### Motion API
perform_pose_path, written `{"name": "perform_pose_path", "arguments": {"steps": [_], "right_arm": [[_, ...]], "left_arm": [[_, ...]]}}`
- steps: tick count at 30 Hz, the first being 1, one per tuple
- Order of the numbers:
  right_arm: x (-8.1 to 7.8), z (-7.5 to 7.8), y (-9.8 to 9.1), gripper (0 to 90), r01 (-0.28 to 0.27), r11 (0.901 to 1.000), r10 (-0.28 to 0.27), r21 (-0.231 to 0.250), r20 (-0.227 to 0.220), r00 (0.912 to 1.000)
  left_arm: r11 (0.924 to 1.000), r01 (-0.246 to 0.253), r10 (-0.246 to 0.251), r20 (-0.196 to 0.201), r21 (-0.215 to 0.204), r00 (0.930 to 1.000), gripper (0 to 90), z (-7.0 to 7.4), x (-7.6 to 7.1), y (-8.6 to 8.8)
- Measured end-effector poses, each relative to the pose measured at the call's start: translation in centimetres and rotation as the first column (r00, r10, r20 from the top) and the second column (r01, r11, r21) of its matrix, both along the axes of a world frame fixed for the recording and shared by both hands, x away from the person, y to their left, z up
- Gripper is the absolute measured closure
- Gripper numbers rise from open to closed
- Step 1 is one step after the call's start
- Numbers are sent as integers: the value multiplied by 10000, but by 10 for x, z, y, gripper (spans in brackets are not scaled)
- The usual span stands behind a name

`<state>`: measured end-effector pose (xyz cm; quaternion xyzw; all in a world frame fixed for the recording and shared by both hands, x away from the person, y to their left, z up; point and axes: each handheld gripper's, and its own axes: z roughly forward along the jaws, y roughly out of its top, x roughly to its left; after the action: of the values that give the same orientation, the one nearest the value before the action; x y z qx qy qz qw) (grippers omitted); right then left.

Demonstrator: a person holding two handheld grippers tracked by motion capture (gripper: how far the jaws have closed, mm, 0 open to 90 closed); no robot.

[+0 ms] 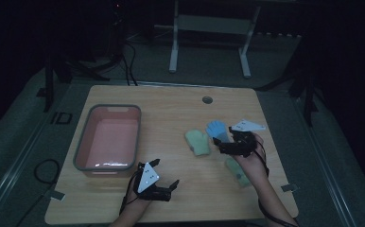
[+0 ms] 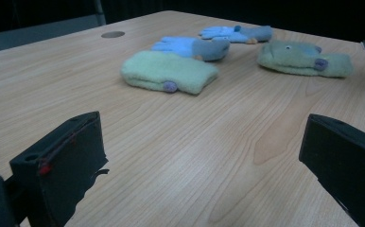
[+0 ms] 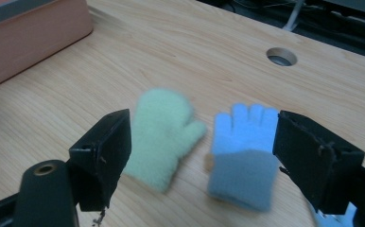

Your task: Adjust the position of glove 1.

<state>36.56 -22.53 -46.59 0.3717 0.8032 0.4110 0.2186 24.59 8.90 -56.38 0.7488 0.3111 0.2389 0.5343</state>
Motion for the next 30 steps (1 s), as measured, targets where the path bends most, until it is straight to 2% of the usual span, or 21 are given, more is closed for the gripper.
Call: {"name": "perform_pose_path", "arguments": {"steps": [5,8,10,17,22,26,30], "right_arm": [[8,-8,10,254,-247,9997,246,-36,-195,9995],[12,-14,15,310,-344,9985,331,-434,-293,9990],[15,-18,18,352,-280,9987,263,-436,-391,9989],[26,-32,30,418,-617,9953,575,-753,-568,9967],[35,-43,38,540,-1078,9923,1020,-614,-915,9906],[42,-51,46,565,-1380,9876,1288,-744,-1165,9848],[47,-58,53,577,-1374,9856,1260,-989,-1143,9854]], "left_arm": [[10000,17,-17,9,7,10000,14,0,0,0],[10000,32,-32,19,27,10000,14,0,0,0],[10000,41,-41,29,33,10000,13,0,0,0],[10000,68,-68,24,59,10000,13,0,0,-1],[10000,81,-81,12,59,10000,13,0,0,-1],[9999,98,-98,3,80,10000,14,0,0,-1],[9999,120,-120,5,93,9999,14,0,0,-1]]}}
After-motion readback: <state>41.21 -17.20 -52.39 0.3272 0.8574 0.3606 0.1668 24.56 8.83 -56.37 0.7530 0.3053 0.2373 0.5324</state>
